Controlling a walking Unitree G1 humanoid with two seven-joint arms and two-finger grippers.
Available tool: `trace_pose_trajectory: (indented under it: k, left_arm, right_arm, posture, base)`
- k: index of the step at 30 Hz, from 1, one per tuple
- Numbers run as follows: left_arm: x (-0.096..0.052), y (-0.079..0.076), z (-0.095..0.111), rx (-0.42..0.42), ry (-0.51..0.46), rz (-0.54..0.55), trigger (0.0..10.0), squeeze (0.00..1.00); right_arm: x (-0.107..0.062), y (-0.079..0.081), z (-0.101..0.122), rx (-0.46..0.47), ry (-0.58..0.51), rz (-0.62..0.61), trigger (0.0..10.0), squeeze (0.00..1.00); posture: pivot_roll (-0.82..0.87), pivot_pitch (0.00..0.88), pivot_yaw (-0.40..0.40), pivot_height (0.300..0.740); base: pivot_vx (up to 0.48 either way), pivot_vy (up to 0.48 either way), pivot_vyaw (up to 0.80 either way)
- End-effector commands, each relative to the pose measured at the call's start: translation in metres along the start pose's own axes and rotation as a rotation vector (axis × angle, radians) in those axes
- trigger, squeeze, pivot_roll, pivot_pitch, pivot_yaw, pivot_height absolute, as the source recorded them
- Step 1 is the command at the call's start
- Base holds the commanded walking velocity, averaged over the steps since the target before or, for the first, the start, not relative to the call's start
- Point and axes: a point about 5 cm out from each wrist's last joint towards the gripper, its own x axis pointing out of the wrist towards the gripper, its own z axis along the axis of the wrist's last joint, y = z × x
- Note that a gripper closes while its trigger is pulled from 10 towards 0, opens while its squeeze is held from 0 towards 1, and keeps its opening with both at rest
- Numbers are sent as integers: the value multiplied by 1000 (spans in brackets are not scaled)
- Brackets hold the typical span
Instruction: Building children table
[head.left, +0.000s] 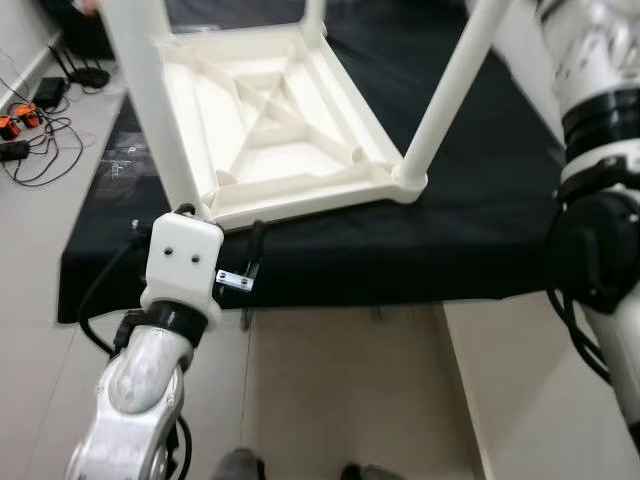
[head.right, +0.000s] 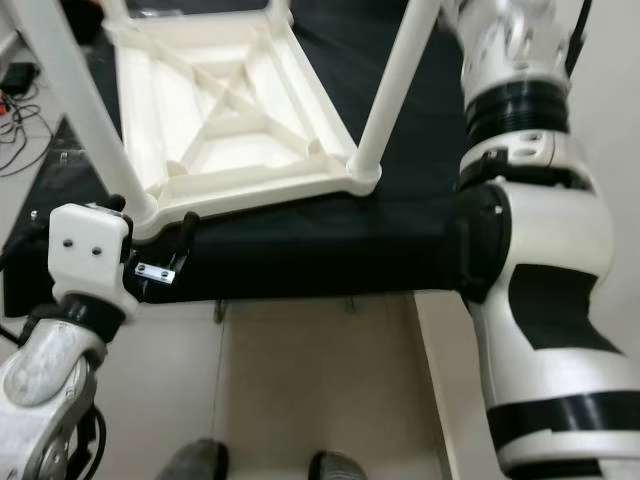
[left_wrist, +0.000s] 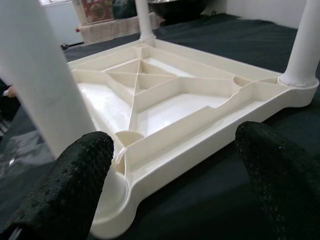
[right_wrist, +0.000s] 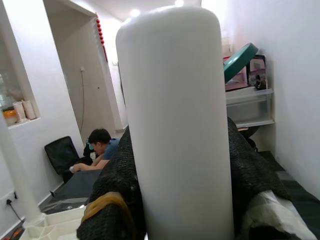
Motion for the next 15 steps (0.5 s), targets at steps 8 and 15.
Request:
trace_pose_trajectory:
  k: [8, 15]
  left_arm:
    - [-3, -4, -1, 1, 21, -18, 10000, 0]
    - [0, 1, 0, 20, 23, -11, 10000, 0]
  right_arm:
    - [-94, -130, -127, 447, 363, -734, 0, 0]
    - [-175, -119, -234, 332, 806, -799, 0, 0]
  posture:
    - [94, 223, -84, 740]
    - [99, 218, -74, 740]
  base:
    - [0, 0, 0]
    - [0, 0, 0]
